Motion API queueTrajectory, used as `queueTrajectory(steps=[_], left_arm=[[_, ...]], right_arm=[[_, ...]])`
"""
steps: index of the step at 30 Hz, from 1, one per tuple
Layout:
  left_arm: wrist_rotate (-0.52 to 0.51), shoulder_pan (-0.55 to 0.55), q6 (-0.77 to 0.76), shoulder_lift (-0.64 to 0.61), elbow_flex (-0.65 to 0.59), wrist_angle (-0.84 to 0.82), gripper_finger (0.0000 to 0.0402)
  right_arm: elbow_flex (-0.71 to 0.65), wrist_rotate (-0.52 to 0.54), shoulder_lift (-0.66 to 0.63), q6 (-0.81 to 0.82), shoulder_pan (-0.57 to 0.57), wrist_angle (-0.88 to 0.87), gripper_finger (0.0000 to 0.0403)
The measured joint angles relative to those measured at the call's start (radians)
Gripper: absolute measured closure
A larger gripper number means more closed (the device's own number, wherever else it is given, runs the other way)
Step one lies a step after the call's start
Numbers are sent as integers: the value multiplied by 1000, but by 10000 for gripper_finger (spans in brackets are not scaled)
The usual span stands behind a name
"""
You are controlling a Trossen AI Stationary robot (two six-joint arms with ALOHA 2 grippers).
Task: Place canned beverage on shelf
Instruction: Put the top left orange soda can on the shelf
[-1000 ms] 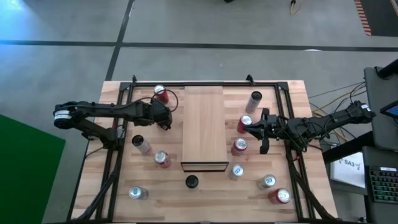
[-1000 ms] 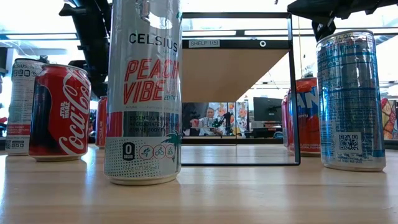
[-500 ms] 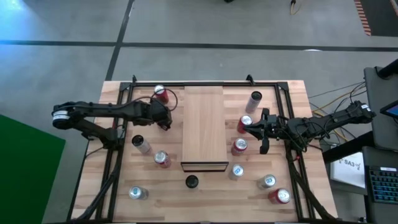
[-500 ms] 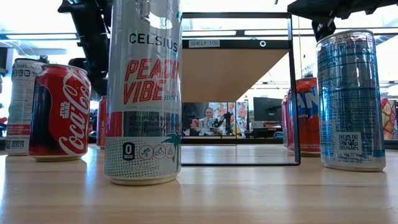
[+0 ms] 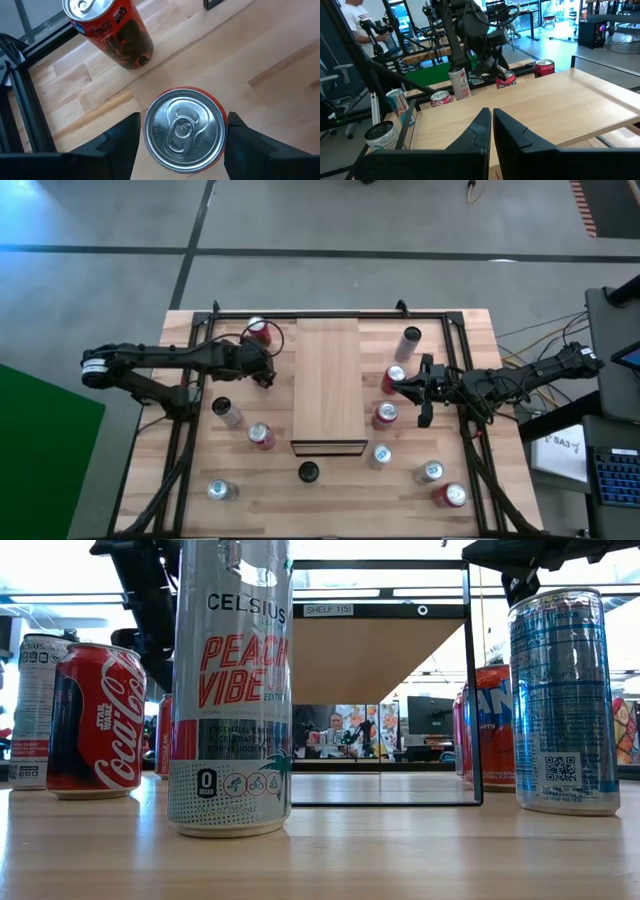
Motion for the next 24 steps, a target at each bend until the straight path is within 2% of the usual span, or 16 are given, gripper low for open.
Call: queueTrajectory(steps=[4, 8, 16, 20, 22, 24], left_arm=[[22, -6, -3, -20, 0, 6, 173], [-12, -37, 39, -48, 0, 10, 166], [-86, -156, 271, -140, -9, 120, 102], [-58, -211, 491, -231, -80, 249, 76], [-3, -204, 518, -287, -132, 303, 71], [0, -188, 519, -335, -186, 325, 71]], right_arm=[[0, 0, 0, 0, 0, 0, 392], [0, 0, 0, 0, 0, 0, 392], [0, 0, 0, -2, 0, -1, 392], [0, 0, 0, -10, 0, -1, 392], [0, 0, 0, -18, 0, -1, 392], [0, 0, 0, -26, 0, -1, 392]])
